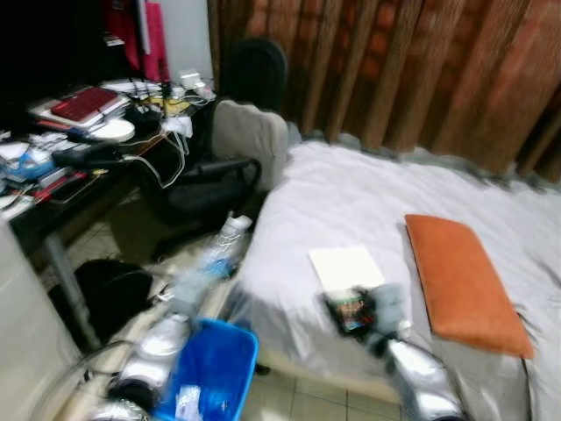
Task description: Clean up the room
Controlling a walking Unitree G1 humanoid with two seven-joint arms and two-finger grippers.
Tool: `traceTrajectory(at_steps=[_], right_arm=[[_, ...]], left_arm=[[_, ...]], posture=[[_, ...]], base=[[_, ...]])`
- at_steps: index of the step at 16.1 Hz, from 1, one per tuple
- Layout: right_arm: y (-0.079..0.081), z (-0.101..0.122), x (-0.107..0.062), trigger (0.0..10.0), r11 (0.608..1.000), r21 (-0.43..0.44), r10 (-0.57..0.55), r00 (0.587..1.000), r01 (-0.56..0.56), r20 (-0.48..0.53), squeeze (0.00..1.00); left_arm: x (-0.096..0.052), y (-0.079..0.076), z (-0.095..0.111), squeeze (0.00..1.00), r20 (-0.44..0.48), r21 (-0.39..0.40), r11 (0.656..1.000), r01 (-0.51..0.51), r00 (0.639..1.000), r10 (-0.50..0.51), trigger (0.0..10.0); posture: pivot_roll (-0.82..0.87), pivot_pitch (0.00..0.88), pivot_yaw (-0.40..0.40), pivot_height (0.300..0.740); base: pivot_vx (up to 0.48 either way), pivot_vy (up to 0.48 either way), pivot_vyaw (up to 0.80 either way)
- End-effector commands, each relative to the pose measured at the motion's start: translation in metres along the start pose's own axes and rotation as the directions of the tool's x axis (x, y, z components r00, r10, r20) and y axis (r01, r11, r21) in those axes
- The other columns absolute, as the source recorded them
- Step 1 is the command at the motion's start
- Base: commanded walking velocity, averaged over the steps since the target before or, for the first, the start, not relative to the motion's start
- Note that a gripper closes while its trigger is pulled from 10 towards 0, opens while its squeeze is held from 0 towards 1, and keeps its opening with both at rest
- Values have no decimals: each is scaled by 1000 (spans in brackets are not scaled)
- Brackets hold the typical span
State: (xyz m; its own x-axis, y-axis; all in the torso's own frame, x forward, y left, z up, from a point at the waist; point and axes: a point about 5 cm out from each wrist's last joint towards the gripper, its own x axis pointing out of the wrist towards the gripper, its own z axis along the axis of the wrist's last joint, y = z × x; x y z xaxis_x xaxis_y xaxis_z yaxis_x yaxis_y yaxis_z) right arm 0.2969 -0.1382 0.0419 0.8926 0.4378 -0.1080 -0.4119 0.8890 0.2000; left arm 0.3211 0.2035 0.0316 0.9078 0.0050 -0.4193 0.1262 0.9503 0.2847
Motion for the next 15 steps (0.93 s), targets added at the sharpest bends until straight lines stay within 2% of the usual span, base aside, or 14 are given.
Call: traceTrajectory(at_steps=[1, 2, 4, 6, 7, 8, 9, 10, 11, 13, 15], right_arm=[[-14, 1, -11, 10000, 999, -20, -38, 999, 38, -13, 0], [-15, 0, -12, 10000, 999, -20, -38, 999, 38, -18, 0], [-15, -2, -14, 10000, 999, -19, -43, 999, 42, -23, 0], [-14, -3, -15, 10000, 999, -14, -44, 999, 43, -30, 0], [-14, -4, -15, 10000, 999, -13, -42, 999, 42, -35, 0], [-13, -4, -15, 10000, 999, -12, -40, 998, 40, -37, 0], [-13, -4, -14, 10000, 999, -11, -39, 999, 39, -38, 0], [-13, -4, -14, 10000, 999, -9, -37, 999, 37, -40, 0], [-13, -4, -13, 10000, 999, -7, -38, 998, 38, -40, 0], [-13, -3, -12, 10000, 999, -6, -37, 999, 37, -38, 0], [-17, 2, -11, 10000, 998, -19, -64, 998, 64, -14, 0]], left_arm=[[4, -11, 1, 216, -53, -4, 1000, 8, 999, -8, 10000], [3, -11, -3, 1000, -84, -39, 999, 16, 996, -20, 10000], [4, -14, -3, 1000, -101, -94, 995, 24, 994, -33, 10000], [5, -21, -1, 1000, -98, -103, 993, 62, 993, -72, 10000], [5, -22, -3, 573, -101, -102, 993, 66, 992, -76, 10000], [3, -24, -6, 357, -104, -99, 992, 78, 991, -88, 10000], [2, -25, -9, 322, -110, -92, 993, 78, 990, -88, 10000], [0, -25, -16, 0, -121, -107, 992, 69, 989, -82, 10000], [-3, -23, -19, 0, -95, -101, 993, 58, 993, -68, 10000], [-10, -20, -15, 0, 64, -103, 994, 36, 998, -29, 10000], [-29, -6, 4, 0, 307, -143, 988, -57, 946, 99, 10000]], posture=[[94, 0, -105, 740], [94, 0, -105, 740], [81, 0, -98, 740], [86, 0, -96, 740], [90, 0, -94, 740], [96, 0, -94, 740], [96, 0, -94, 740], [104, 0, -93, 740], [109, 0, -94, 740], [125, 0, -98, 740], [142, 0, -105, 740]], base=[[0, 0, 0], [0, 0, 0], [0, 0, 0], [0, 0, 0], [0, 0, 0], [0, 0, 0], [0, 0, 0], [0, 0, 0], [0, 0, 0], [0, 0, 0], [0, 0, 0]])
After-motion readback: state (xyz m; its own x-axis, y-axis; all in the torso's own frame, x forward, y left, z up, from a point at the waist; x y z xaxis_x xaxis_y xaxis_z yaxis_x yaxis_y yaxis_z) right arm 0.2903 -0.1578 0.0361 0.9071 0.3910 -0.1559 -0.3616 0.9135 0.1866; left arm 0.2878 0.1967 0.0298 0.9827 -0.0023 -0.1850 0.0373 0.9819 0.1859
